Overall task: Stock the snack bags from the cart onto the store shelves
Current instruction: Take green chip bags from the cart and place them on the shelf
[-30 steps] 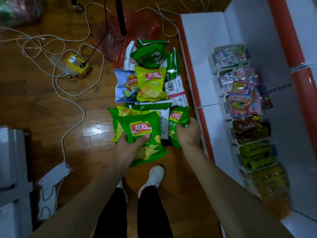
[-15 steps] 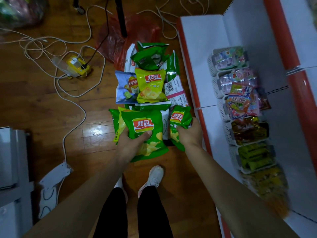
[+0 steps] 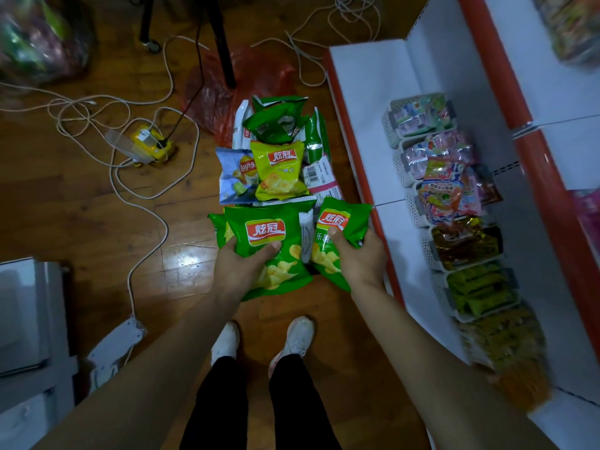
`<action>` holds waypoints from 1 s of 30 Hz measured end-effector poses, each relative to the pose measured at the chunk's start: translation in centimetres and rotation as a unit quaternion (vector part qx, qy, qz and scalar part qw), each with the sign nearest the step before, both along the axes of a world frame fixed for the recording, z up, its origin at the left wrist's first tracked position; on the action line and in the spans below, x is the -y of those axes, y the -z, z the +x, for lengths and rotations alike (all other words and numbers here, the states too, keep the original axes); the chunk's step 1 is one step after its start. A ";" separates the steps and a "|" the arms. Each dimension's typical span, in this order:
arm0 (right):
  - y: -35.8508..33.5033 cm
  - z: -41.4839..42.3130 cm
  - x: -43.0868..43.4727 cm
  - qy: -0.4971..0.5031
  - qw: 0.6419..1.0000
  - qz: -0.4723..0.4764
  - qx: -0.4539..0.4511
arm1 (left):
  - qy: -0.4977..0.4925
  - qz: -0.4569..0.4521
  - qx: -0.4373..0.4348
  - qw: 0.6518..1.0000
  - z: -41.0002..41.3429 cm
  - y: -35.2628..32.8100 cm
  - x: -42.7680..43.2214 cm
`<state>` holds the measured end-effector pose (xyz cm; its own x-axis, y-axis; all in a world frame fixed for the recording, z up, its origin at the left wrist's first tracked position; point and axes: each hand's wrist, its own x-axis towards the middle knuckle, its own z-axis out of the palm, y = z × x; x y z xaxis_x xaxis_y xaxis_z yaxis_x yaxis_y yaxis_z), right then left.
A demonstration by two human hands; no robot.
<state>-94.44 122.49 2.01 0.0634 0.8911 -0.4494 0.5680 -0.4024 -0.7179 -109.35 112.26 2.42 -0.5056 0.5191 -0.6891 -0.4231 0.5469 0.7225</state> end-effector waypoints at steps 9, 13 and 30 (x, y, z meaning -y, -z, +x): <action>-6.3 1.9 2.6 0.056 0.995 0.034 -0.080 | 0.081 0.057 -0.015 0.995 -0.6 -4.0 -0.5; -10.5 3.6 4.4 0.103 0.980 0.011 -0.170 | 0.163 0.073 0.014 0.984 -0.2 -7.1 -1.6; -26.3 20.4 18.3 0.373 0.891 0.169 -0.196 | 0.565 0.209 0.030 0.798 17.6 -23.5 -2.7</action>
